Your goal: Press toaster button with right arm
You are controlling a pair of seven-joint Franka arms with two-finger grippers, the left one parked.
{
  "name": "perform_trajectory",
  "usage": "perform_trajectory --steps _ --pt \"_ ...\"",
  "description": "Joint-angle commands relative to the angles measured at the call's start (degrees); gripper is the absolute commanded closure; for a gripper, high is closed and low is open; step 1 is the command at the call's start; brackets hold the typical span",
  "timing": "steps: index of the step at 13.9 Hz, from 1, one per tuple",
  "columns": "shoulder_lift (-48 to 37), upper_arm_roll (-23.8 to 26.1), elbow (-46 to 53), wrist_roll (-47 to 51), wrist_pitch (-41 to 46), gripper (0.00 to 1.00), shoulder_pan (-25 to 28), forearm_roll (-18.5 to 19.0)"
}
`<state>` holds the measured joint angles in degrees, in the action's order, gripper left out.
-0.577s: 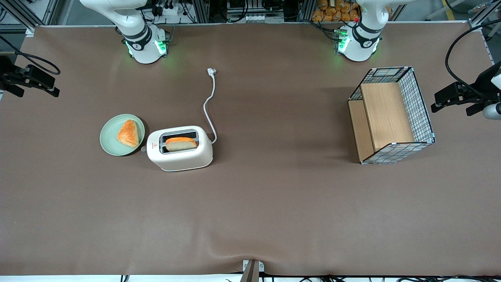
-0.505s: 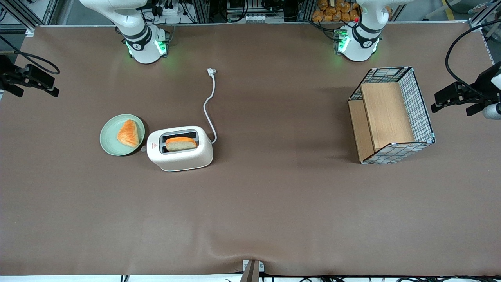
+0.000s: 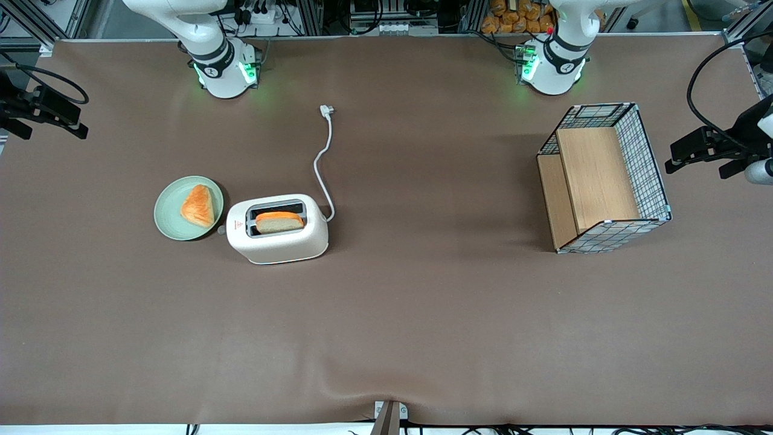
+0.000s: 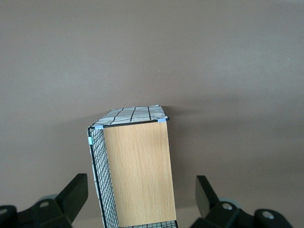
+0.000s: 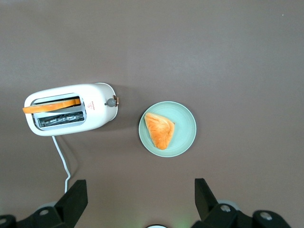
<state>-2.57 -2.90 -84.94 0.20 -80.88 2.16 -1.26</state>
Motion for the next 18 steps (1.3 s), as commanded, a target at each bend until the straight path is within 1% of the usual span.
perform_trajectory --steps 1,9,18 --pt "-0.33 0.09 0.48 -0.46 0.81 0.0 -0.14 0.11" --pt "-0.24 0.26 -0.13 0.06 0.9 0.0 0.83 0.11" --pt "-0.33 0.17 -0.13 0.06 0.82 0.0 0.74 0.03"
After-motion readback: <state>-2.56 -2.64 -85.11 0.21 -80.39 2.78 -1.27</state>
